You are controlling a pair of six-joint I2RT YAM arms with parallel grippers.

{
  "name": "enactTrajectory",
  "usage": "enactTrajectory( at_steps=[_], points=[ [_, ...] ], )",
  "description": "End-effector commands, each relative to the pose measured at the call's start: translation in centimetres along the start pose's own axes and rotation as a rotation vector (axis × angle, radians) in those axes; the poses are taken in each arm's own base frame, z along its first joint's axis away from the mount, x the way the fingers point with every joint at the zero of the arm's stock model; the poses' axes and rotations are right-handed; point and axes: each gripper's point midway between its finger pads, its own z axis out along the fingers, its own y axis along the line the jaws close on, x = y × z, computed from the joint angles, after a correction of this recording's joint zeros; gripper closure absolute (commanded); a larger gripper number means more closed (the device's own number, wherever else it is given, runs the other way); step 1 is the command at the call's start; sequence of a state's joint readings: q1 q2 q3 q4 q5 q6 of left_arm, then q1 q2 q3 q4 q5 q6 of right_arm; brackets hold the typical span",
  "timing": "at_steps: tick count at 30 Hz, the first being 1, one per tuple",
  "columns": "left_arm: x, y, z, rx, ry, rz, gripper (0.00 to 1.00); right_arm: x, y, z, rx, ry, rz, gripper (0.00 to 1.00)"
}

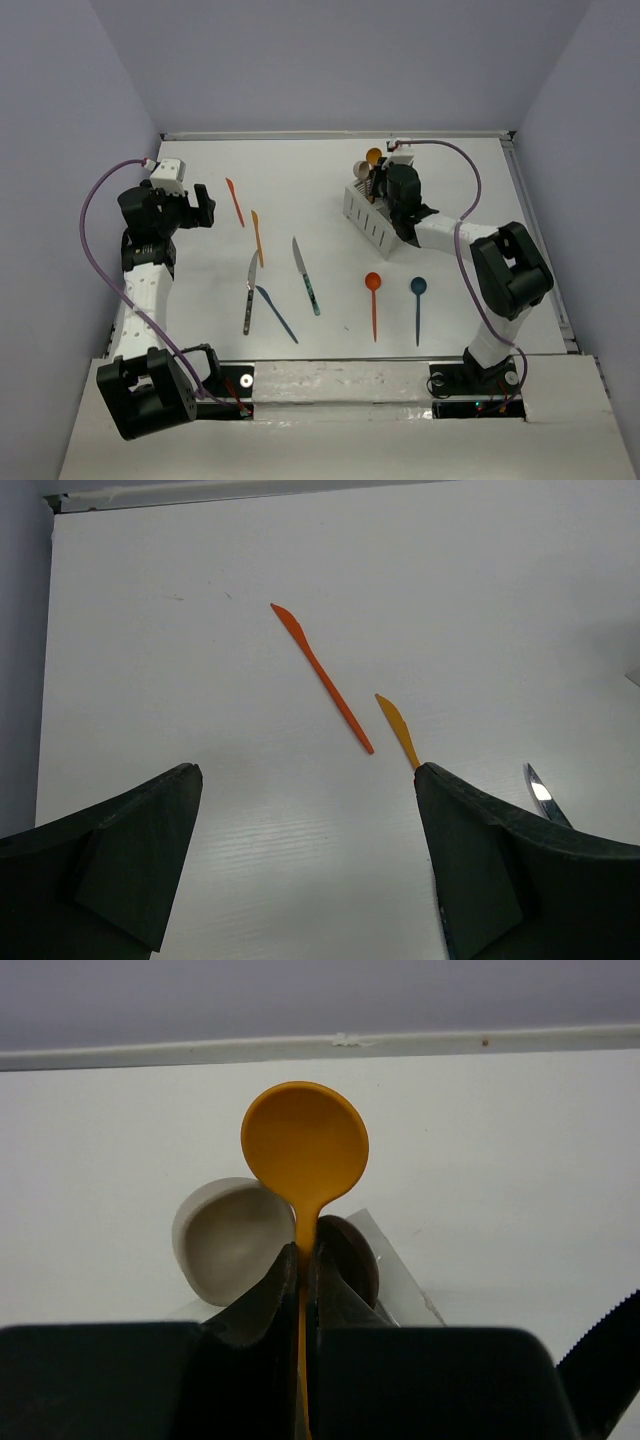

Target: Sort the eating utensils into containers

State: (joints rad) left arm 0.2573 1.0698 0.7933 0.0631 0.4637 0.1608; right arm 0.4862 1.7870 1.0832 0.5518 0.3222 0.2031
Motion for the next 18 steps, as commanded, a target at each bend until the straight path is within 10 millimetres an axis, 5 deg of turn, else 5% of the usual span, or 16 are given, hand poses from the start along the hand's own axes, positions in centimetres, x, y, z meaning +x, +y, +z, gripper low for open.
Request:
enactTrajectory(
  at_steps=[1,3,6,11,12,14,15,18],
  points=[
    [-0.8,0.0,0.0,0.012,-0.033,0.026,0.01,-4.0,1.4,-1.3,-0.039,-0.149,0.060,0.97],
    [-0.8,0.0,0.0,0.013,-0.032,0.026,0.01,-4.2,1.3,-1.9,-0.051,-0.153,0.044,0.75],
    [-0.8,0.0,0.0,0.015,-0.032,0.025,0.01,-5.8,2.0,-3.3,-0.077,-0.162,0.010,0.58],
    [-0.9,0.0,-0.1,0.016,-0.035,0.029,0.01,-8.1,1.7,-5.5,-0.055,-0.118,-0.035,0.52],
    [-0.9,0.0,-0.2,0.016,-0.037,0.032,0.01,-10.0,2.4,-6.7,-0.076,-0.135,-0.010,0.51],
    [-0.8,0.0,-0.2,0.016,-0.037,0.039,0.01,-9.6,2.2,-8.3,-0.078,-0.054,-0.003,0.50],
    [-0.6,0.1,-0.1,0.013,-0.033,0.039,0.01,-11.4,2.6,-9.9,-0.110,-0.056,0.010,0.50],
    [0.5,0.5,0.3,0.002,-0.011,0.043,0.01,-8.7,2.3,-13.8,-0.151,0.157,-0.002,0.50]
  ],
)
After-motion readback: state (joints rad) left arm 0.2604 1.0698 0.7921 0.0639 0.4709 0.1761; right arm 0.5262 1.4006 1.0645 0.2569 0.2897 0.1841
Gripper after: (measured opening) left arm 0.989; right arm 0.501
